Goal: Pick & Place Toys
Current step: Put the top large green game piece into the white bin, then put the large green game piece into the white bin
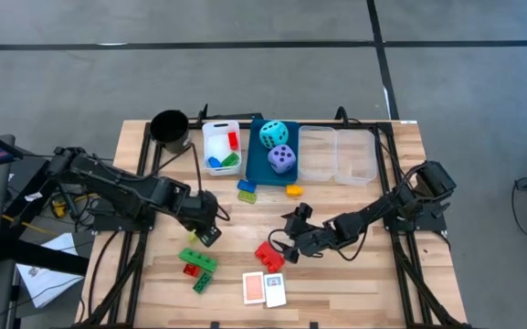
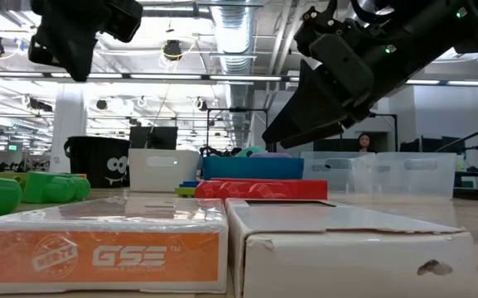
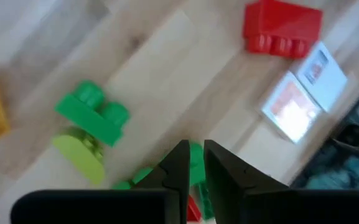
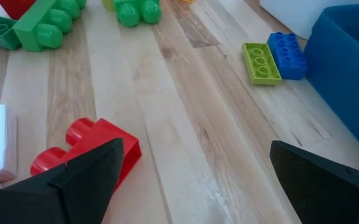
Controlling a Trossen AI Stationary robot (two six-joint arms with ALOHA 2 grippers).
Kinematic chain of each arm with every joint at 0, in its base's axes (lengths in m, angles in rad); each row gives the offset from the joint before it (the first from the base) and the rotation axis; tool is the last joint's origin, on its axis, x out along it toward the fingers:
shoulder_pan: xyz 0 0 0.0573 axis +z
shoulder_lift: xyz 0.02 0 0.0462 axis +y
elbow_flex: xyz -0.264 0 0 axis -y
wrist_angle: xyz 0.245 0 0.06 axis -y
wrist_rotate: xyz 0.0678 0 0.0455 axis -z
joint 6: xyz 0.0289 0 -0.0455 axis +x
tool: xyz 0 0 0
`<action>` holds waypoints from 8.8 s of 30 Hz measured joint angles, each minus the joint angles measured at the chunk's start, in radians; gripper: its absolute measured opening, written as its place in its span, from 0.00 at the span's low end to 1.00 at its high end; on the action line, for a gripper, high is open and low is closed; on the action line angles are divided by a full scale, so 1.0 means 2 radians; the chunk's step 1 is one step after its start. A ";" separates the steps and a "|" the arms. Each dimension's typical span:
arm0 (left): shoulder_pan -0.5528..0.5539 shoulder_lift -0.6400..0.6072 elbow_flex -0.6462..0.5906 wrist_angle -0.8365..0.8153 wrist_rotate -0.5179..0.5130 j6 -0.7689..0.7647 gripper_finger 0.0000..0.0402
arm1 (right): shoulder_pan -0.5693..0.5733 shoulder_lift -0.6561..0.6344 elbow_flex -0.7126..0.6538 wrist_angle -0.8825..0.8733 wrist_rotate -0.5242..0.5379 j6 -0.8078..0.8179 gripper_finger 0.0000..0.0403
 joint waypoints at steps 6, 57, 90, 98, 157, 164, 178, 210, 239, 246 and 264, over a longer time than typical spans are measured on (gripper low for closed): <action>0.002 -0.001 0.000 0.005 -0.027 -0.036 0.12 | 0.000 0.000 0.000 0.001 0.000 0.000 0.99; 0.062 0.008 -0.207 0.184 -0.013 -0.151 0.76 | -0.001 0.000 0.000 0.002 0.000 0.000 0.99; 0.062 0.028 -0.208 0.280 0.028 -0.031 0.03 | -0.001 0.000 0.000 0.004 0.000 0.000 0.99; 0.062 -0.049 -0.207 0.307 0.007 0.000 0.04 | -0.001 0.000 0.000 0.004 0.000 0.000 0.99; 0.301 -0.027 -0.207 0.485 -0.226 0.401 0.44 | -0.003 0.000 0.000 0.017 0.000 -0.004 0.99; 0.287 -0.050 -0.207 0.482 -0.056 0.400 0.50 | -0.003 0.000 0.000 0.017 0.000 -0.004 0.99; 0.104 -0.050 -0.207 0.408 0.013 0.316 0.52 | -0.003 0.000 0.000 0.018 0.000 -0.004 0.99; -0.137 -0.049 -0.207 0.215 -0.080 0.339 0.52 | 0.003 0.000 0.000 0.021 0.001 0.013 0.99; -0.203 0.042 -0.207 0.317 -0.039 0.258 0.52 | 0.000 0.000 0.000 0.020 0.001 0.013 0.99; -0.204 0.042 -0.207 0.320 -0.007 0.241 0.52 | 0.000 0.000 0.000 0.020 0.000 0.013 0.99; -0.215 0.062 -0.207 0.311 -0.016 0.231 0.52 | 0.000 0.000 0.000 0.020 0.000 0.013 0.99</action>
